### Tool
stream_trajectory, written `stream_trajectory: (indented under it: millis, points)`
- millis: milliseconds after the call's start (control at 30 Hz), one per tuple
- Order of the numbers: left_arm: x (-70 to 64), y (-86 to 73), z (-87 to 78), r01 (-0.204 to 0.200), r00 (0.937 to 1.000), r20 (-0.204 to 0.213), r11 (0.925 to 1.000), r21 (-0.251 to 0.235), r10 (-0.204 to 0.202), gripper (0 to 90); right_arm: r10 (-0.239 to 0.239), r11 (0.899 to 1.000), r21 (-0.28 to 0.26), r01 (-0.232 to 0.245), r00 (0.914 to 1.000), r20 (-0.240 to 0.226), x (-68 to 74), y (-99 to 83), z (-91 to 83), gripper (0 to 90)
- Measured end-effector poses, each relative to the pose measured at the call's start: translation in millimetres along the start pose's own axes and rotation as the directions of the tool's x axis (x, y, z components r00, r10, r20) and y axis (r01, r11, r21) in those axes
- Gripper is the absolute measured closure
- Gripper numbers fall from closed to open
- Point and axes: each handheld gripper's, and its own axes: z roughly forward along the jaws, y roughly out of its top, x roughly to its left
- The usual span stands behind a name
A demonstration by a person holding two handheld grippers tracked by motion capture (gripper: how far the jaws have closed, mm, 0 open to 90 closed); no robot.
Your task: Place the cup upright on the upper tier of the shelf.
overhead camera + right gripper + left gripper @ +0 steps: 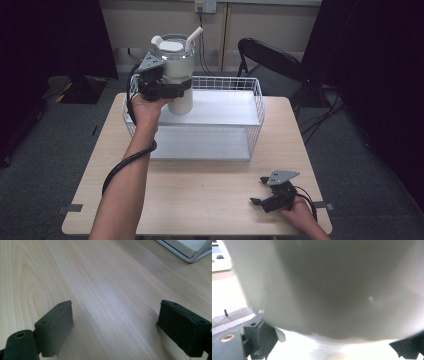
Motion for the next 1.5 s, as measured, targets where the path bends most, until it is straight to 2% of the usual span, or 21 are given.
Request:
stream_trajectory:
  millis: [100,233,500,633,700,867,933,967,1033,1233,1400,1500]
  points:
    - [-0.7,-0.2,-0.2,-0.016,0.9998,0.006,0.9999,-0.002,0.016,10.3,0.000,1.000,0.000,0.000,1.0000,0.000,0.0,0.0,0.0,12.2]
    - [0.2,-1.6,-0.3,-0.001,1.0000,0.006,1.0000,-0.008,0.001,10.2,-0.001,1.000,-0.001,0.001,1.0000,0.000,0.0,0.0,0.0,12.2]
    - [0.4,-3.2,-0.8,-0.010,0.9999,0.005,0.9999,-0.013,0.010,10.1,-0.001,1.000,0.000,0.001,1.0000,0.000,0.1,0.0,0.0,12.2]
    - [-0.2,-4.3,-0.7,0.003,1.0000,0.004,0.9999,-0.014,-0.003,9.9,0.000,1.000,0.000,0.000,1.0000,0.000,0.1,0.0,0.0,12.2]
    - [-0.1,-4.6,-1.2,-0.012,0.9999,-0.001,0.9999,0.000,0.012,10.0,0.000,1.000,0.000,0.000,1.0000,0.000,0.0,0.0,0.0,12.2]
    - [-1.7,-3.6,-2.3,-0.001,0.9999,-0.012,0.9999,0.012,0.002,10.0,0.000,1.000,0.000,0.000,1.0000,0.000,0.1,0.0,0.0,12.2]
    - [-0.8,-4.1,-2.7,0.010,0.9999,-0.005,0.9998,0.018,-0.010,9.9,0.000,1.000,0.000,0.000,1.0000,0.000,0.1,0.0,0.0,12.2]
    - [0.0,-4.6,-2.5,0.033,0.9994,0.003,0.9991,0.025,-0.033,9.6,0.000,1.000,0.000,0.000,1.0000,0.000,0.1,0.0,0.0,12.2]
    - [0.5,-5.1,-2.4,0.048,0.9988,0.003,0.9983,0.033,-0.048,8.9,0.000,1.000,0.000,0.000,1.0000,0.000,0.1,0.0,0.0,12.2]
    - [0.0,-7.2,-5.6,0.041,0.9992,-0.001,0.9978,0.052,-0.041,9.1,0.000,1.000,0.000,0.000,1.0000,0.000,0.1,0.0,0.0,12.2]
    - [0.1,-13.8,-10.7,0.007,1.0000,0.001,0.9944,0.106,-0.007,10.8,0.000,1.000,0.000,0.000,1.0000,0.001,0.1,0.0,0.0,12.2]
    - [2.3,-19.1,-17.1,0.016,0.9997,0.015,0.9931,0.116,-0.018,12.8,0.000,1.000,-0.001,0.000,1.0000,0.001,0.1,-0.1,0.1,12.2]
